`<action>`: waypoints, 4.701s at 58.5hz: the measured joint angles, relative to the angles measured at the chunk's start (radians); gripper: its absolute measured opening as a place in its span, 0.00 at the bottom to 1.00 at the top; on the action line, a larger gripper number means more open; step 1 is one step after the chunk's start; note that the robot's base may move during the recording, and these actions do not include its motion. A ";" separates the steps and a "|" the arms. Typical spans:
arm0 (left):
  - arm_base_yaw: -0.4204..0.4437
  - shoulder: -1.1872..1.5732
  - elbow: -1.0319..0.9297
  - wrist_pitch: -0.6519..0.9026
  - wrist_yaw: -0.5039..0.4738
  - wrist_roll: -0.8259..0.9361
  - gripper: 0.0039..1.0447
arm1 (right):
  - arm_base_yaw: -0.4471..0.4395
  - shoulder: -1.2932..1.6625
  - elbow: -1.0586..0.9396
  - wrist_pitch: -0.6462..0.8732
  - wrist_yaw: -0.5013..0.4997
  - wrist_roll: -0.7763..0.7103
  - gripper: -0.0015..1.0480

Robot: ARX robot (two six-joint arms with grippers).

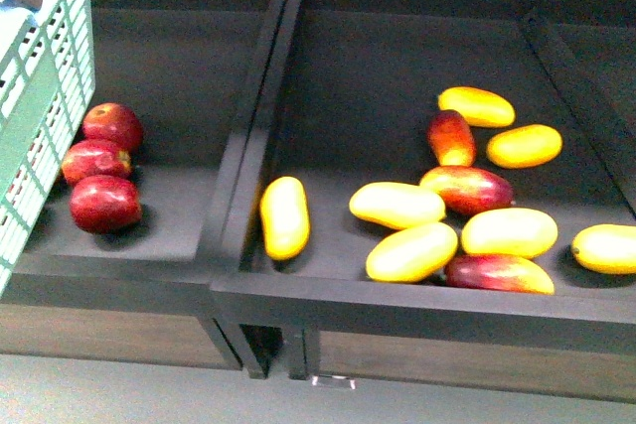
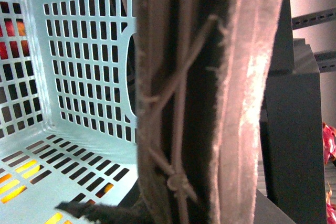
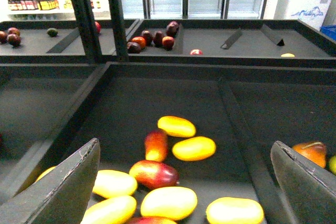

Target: Pick mango and avocado into basket

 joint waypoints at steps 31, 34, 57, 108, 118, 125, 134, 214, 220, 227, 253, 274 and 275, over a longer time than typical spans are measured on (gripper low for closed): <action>-0.006 0.164 0.063 0.019 0.239 0.307 0.14 | 0.000 0.000 0.000 0.000 0.000 0.000 0.92; -0.022 0.266 0.088 0.097 0.341 0.422 0.14 | 0.000 0.000 0.000 0.000 0.000 0.000 0.92; -0.171 0.859 0.570 -0.151 1.087 0.875 0.14 | 0.000 0.000 0.000 0.000 0.001 0.000 0.92; -0.200 0.920 0.629 -0.177 1.064 0.941 0.14 | -0.288 1.629 0.470 0.488 -0.309 -0.512 0.92; -0.200 0.920 0.629 -0.177 1.064 0.941 0.14 | -0.204 1.964 0.590 0.518 -0.254 -0.665 0.92; -0.200 0.921 0.629 -0.177 1.064 0.940 0.14 | -0.160 2.098 0.664 0.508 -0.242 -0.756 0.92; -0.200 0.921 0.629 -0.177 1.065 0.941 0.14 | -0.137 2.239 0.787 0.498 -0.197 -0.858 0.92; -0.200 0.921 0.629 -0.177 1.064 0.941 0.14 | -0.155 2.601 1.378 0.225 -0.064 -1.072 0.92; -0.200 0.921 0.629 -0.177 1.064 0.941 0.14 | -0.164 2.605 1.382 0.216 -0.058 -1.064 0.89; -0.200 0.921 0.629 -0.177 1.064 0.941 0.14 | -0.169 2.605 1.378 0.217 -0.064 -1.054 0.75; -0.200 0.921 0.629 -0.177 1.064 0.941 0.14 | -0.227 2.377 1.197 0.301 -0.153 -0.917 0.69; -0.201 0.921 0.629 -0.177 1.064 0.941 0.14 | -0.276 1.823 0.983 0.341 -0.446 -0.443 0.68; -0.201 0.921 0.629 -0.177 1.064 0.941 0.14 | -0.267 1.787 0.973 0.333 -0.465 -0.400 0.68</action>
